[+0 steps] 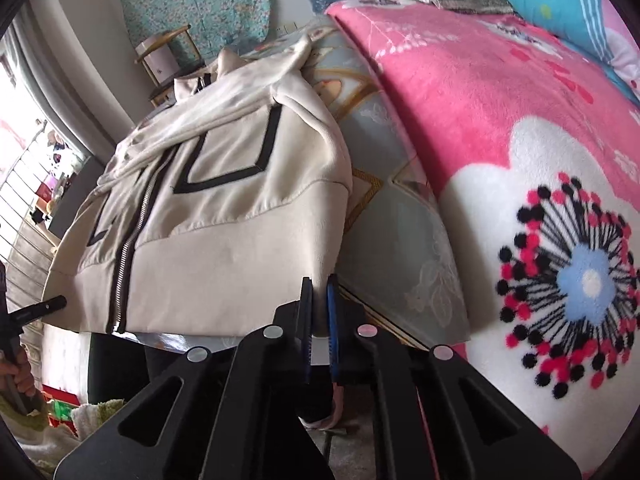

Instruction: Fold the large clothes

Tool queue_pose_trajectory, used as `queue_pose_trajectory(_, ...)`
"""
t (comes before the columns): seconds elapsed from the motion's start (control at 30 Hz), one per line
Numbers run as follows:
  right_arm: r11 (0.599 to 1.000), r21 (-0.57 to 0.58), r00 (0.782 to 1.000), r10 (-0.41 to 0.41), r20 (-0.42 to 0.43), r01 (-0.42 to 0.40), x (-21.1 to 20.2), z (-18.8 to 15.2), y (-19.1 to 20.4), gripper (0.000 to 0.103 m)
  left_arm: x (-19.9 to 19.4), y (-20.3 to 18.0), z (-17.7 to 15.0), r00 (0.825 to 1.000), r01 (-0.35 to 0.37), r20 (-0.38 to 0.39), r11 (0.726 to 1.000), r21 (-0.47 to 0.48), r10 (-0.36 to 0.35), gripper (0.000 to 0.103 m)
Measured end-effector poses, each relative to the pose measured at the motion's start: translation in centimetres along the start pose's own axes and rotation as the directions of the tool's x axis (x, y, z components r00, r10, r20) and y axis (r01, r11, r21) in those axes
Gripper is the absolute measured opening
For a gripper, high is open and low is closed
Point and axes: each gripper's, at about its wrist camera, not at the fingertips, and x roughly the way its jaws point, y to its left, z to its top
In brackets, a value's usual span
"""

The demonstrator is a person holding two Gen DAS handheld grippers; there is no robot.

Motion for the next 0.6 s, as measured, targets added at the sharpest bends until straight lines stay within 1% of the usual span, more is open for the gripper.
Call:
queue_pose_trajectory(0.1, 0.999, -0.022, 0.998, 0.025, 0.05, -0.023, -1.6, 1.3, 0.8, 0.006, -1.4, -0.2, 0.9, 0.997, 0.054, 0.049, 0.999, -0.004, -0.053, 0.005)
queue_pose_trajectory(0.17, 0.999, -0.032, 0.996, 0.041, 0.079, -0.039, -2.3, 2.5, 1.3, 0.006, -2.3, -0.1, 1.7, 0.992, 0.09, 0.086, 0.996, -0.012, -0.088, 0.005)
queue_pose_trajectory(0.27, 0.997, -0.053, 0.991, 0.061, 0.122, -0.055, -2.9, 4.3, 2.2, 0.006, -3.1, 0.2, 3.4, 0.981, 0.146, 0.132, 0.989, -0.039, -0.14, 0.005)
queue_pose_trajectory(0.37, 0.996, -0.064, 0.984, 0.078, 0.16, -0.069, -2.6, 6.3, 2.9, 0.006, -3.2, 0.8, 5.2, 0.969, 0.197, 0.169, 0.977, -0.076, -0.183, 0.005)
queue_pose_trajectory(0.47, 0.994, -0.071, 0.977, 0.098, 0.192, -0.086, -1.9, 8.5, 3.6, 0.006, -2.5, 1.8, 7.4, 0.96, 0.224, 0.199, 0.967, -0.119, -0.198, 0.005)
queue_pose_trajectory(0.6, 0.991, -0.089, 0.971, 0.113, 0.21, -0.096, 0.2, 12.2, 4.4, 0.006, -1.1, 2.4, 10.4, 0.954, 0.24, 0.216, 0.96, -0.144, -0.206, 0.005)
